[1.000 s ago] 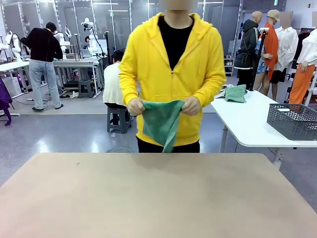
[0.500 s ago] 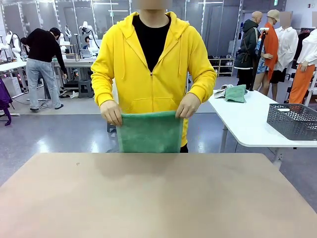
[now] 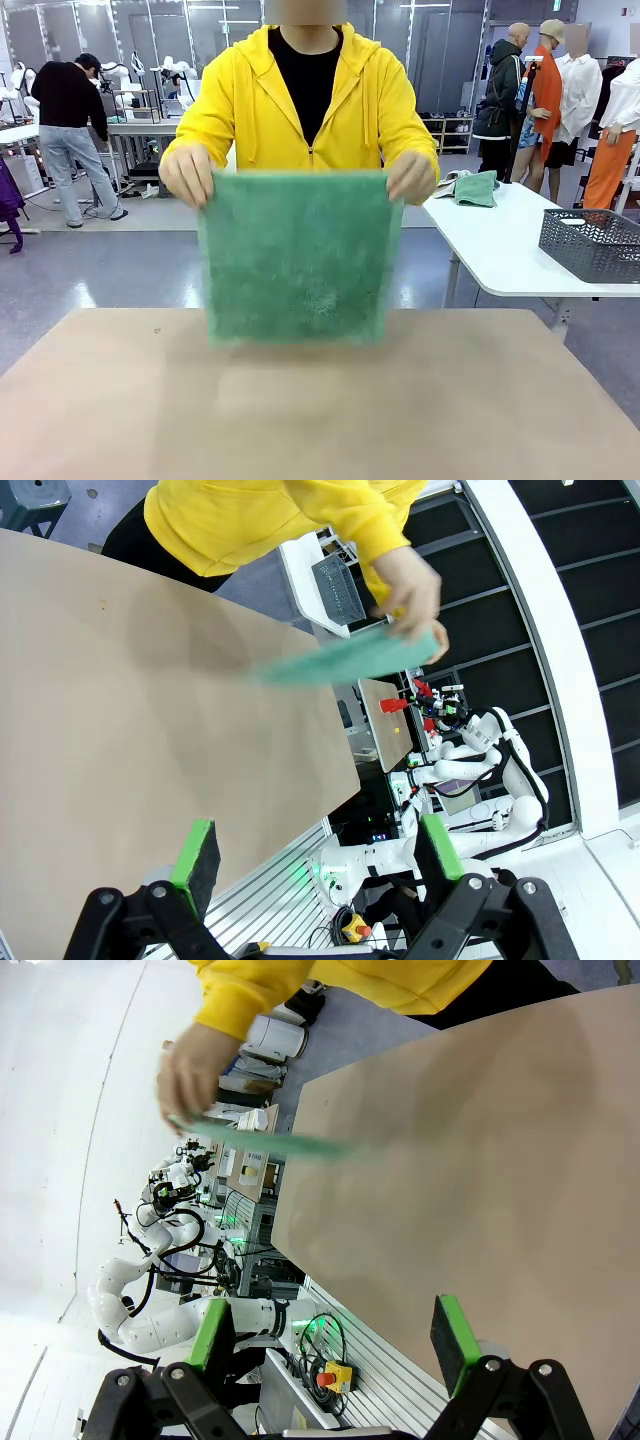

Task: Fold the towels and place them in the basket.
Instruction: When a person lays out a Towel with hook on the table, fold it in half twice.

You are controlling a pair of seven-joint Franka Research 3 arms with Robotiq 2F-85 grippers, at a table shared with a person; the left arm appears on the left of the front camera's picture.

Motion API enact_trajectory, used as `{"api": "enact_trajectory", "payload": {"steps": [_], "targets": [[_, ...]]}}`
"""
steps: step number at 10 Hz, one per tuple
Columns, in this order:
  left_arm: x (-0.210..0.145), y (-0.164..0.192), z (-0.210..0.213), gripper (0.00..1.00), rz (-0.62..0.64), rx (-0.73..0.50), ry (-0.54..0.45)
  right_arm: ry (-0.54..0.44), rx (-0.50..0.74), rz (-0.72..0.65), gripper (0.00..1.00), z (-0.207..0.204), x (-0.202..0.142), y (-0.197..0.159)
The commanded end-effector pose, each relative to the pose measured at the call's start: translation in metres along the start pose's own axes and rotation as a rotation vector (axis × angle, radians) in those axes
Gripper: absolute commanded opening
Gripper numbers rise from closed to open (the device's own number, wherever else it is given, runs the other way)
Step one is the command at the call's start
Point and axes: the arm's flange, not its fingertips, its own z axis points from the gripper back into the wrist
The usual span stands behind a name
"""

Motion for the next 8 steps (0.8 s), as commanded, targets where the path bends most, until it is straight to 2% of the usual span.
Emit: {"api": "enact_trajectory", "payload": {"steps": [1, 8], "targets": [[0.0021, -0.0024, 0.0020, 1.00, -0.003, -0.015, -0.002, -0.002, 0.006, -0.002, 1.00, -0.0002, 0.0005, 0.0006], [0.0021, -0.0024, 0.0020, 1.00, -0.003, -0.015, -0.002, -0.002, 0.006, -0.002, 1.00, -0.0002, 0.0005, 0.0006]]}}
